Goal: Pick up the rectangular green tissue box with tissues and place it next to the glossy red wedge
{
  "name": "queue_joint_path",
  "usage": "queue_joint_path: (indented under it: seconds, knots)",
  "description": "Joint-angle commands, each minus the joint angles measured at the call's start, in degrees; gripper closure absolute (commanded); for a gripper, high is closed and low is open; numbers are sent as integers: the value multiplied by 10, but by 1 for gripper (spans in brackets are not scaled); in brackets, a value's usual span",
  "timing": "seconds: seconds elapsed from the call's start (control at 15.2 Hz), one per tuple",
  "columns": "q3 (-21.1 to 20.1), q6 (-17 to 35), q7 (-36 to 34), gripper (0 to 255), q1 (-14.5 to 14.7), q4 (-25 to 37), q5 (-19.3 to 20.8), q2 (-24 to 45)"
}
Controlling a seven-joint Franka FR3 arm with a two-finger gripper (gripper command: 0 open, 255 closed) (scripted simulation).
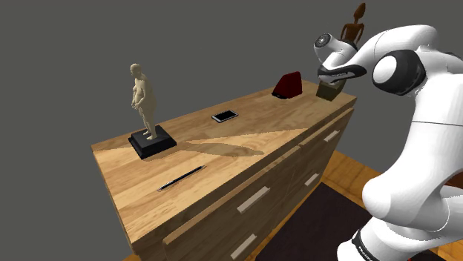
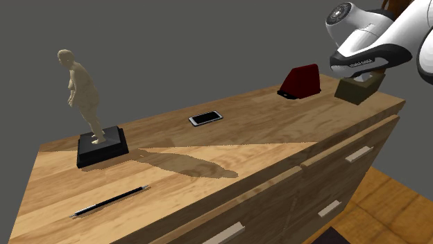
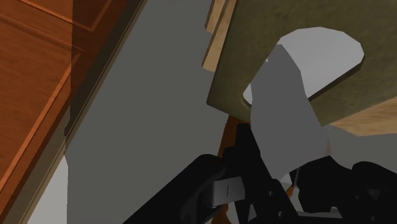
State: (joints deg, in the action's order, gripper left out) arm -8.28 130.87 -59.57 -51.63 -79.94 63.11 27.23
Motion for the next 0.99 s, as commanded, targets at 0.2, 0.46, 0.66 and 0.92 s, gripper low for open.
queue_joint_path:
  seconds: [0.2, 0.46, 0.66, 0.92]
  knots:
    - [7, 17, -31, 255, 3, -20, 20, 8]
    - [13, 29, -56, 255, 5, -33, 36, 16]
    - [18, 37, -74, 255, 7, -41, 49, 23]
    - [24, 48, -99, 255, 10, -51, 65, 34]
